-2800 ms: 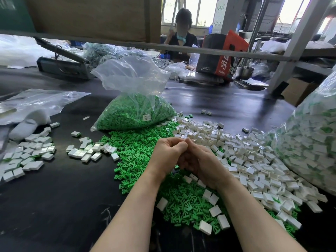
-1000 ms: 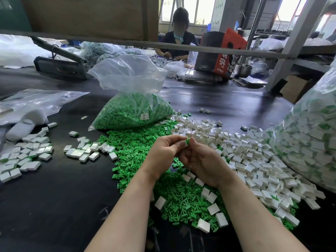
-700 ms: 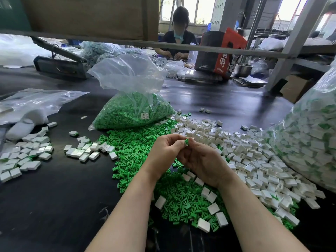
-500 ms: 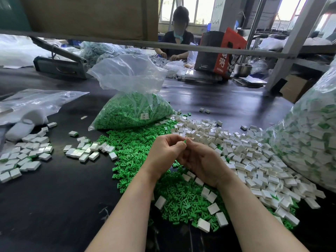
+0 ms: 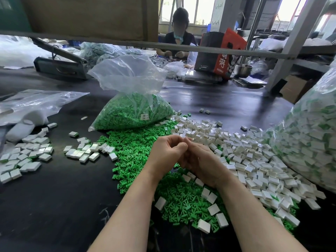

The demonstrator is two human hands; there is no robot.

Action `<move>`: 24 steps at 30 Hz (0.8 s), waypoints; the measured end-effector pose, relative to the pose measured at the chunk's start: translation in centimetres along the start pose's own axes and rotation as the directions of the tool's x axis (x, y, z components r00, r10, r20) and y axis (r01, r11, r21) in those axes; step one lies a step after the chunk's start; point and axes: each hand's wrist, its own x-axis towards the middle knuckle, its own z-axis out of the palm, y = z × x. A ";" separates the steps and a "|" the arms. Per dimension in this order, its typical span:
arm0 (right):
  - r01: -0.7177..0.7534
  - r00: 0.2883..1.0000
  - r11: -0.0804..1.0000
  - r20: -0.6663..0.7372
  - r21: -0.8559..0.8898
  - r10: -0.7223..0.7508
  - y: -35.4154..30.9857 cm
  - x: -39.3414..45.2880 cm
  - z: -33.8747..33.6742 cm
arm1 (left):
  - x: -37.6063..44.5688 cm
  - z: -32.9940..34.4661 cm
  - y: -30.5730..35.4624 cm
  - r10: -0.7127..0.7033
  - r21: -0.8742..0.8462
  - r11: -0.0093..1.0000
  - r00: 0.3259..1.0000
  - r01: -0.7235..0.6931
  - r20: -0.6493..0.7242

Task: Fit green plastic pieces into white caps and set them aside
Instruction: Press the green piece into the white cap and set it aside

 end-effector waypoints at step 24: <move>-0.011 1.000 1.000 0.022 -0.023 0.011 -0.1 -0.4 0.1 | -0.1 0.2 0.1 0.016 0.117 0.993 0.998 -0.009 -0.055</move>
